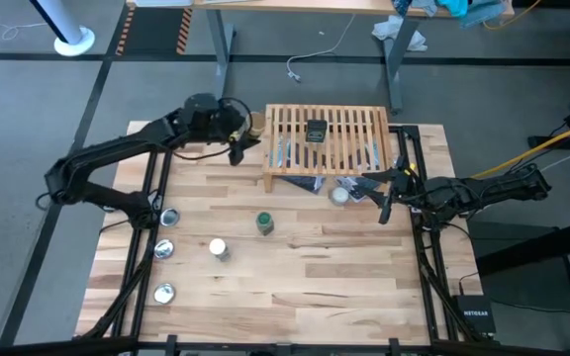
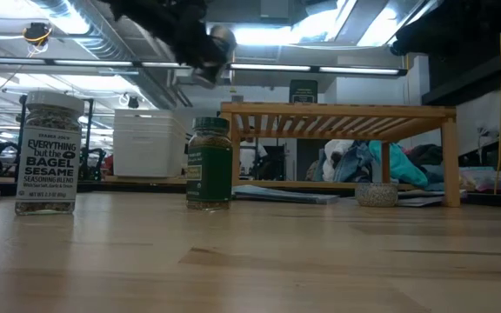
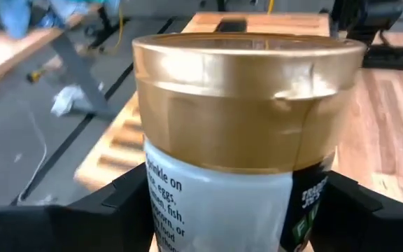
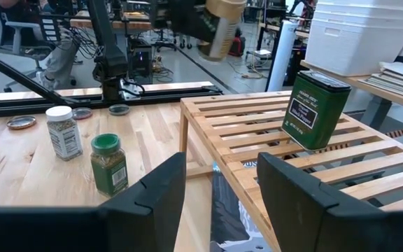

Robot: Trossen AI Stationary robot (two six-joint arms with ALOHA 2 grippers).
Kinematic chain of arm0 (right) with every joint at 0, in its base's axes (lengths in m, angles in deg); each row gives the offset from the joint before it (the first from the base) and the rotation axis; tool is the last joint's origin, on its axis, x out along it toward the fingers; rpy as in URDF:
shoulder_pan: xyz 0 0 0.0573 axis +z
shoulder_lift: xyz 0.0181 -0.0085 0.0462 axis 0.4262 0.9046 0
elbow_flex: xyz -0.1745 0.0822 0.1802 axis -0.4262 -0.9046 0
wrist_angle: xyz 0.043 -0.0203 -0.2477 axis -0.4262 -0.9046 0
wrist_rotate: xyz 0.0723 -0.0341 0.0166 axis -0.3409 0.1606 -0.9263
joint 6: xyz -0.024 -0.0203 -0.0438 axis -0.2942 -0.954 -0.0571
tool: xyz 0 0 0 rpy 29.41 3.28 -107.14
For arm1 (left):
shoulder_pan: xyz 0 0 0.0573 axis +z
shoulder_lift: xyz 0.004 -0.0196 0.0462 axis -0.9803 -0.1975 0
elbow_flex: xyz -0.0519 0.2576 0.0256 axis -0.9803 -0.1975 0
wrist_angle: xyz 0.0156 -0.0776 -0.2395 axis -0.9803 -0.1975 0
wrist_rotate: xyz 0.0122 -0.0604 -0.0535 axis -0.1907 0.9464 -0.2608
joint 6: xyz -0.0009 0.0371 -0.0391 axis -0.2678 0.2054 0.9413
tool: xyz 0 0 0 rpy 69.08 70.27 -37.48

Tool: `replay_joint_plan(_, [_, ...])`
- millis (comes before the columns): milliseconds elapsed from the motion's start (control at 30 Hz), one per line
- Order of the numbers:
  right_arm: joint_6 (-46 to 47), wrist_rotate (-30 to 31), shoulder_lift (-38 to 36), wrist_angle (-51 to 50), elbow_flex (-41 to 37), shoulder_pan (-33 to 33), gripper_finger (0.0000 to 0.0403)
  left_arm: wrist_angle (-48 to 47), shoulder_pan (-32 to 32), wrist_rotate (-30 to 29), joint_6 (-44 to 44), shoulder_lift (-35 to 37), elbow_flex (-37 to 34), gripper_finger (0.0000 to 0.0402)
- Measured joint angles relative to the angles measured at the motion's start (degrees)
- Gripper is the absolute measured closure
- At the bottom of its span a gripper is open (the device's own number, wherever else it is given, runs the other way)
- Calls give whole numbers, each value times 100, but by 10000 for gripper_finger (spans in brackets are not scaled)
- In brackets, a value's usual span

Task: Shelf spices
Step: Remove the gold seasoning bottle from the shelf

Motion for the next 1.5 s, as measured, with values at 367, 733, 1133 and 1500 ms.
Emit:
replay_joint_plan(367, [0, 0, 0, -1, 0, 0, 221, 500, -609, -953, 963, 1801, -1991, 136])
replay_joint_plan(733, [0, 0, 0, -4, 0, -2, 221, 2405, -1800, -1931, 2277, 3077, -4530, 136])
replay_joint_plan(1133, [0, 0, 0, -4, 0, -1, 221, 3659, -3126, -3239, 2959, 3061, -5713, 136])
replay_joint_plan(1500, [0, 0, 0, -2, 0, 0, 221, 4192, -3663, -3752, 3247, 2956, -6211, 135])
